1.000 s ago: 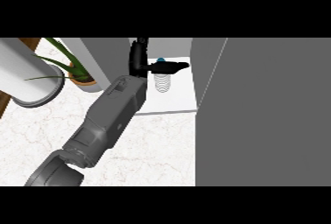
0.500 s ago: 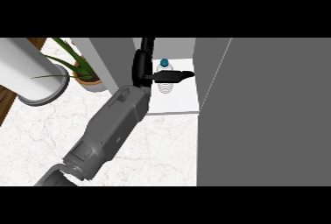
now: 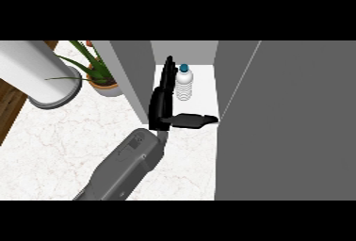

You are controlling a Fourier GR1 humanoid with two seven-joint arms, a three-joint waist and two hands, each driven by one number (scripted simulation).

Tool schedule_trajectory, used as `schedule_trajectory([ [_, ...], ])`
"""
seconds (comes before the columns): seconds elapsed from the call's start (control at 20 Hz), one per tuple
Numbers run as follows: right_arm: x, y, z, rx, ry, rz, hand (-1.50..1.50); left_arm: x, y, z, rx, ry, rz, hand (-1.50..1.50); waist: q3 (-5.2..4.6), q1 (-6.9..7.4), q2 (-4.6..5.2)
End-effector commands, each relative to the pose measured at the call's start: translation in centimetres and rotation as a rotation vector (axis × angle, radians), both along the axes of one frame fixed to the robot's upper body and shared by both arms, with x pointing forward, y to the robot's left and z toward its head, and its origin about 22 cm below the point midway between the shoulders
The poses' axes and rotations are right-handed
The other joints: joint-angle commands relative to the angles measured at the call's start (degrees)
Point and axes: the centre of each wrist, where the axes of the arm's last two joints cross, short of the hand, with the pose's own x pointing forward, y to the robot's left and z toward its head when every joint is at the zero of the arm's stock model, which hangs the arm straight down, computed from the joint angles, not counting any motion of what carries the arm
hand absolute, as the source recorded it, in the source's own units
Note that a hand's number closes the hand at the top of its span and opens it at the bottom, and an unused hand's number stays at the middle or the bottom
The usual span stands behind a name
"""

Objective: Pick up the bottled water, place it into the cabinet and close the cabinet

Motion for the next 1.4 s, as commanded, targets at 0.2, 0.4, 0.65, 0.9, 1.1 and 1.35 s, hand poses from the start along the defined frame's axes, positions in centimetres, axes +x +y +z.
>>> schedule_trajectory([
  [0.2, -1.4, 1.9, 2.7, -0.084, -0.034, -0.013, -1.5, -7.2, 0.1, -1.8, -0.094, 0.005, -0.014, -1.5, 0.01, 0.09, 0.24],
  [0.4, -0.7, 2.6, 3.0, -0.1, -0.057, 0.02, -1.5, -12.2, 0.1, -2.3, -0.12, 0.038, -0.109, 1.5, -0.02, 0.76, 0.09],
  [0.65, 0.0, 2.4, 3.8, -0.133, -0.035, 0.125, 1.5, -13.9, 4.5, -1.7, -0.084, 0.008, -0.147, 1.5, -0.03, 0.69, 0.31],
  [0.9, -0.9, 2.7, 2.9, -0.162, 0.019, 0.203, 1.5, -17.0, 7.8, -1.1, -0.061, 0.04, -0.158, 1.5, 0.01, 0.13, 0.19],
  [1.1, -0.2, 3.1, 3.8, -0.229, 0.019, 0.286, 1.5, -18.1, 10.4, -1.1, -0.036, 0.039, -0.158, 1.5, -0.08, 0.65, 0.32],
  [1.35, -0.2, 4.8, 3.9, -0.26, 0.016, 0.442, 1.5, -17.4, 14.8, -0.2, 0.01, 0.012, -0.108, 1.5, -0.12, 0.16, 0.18],
])
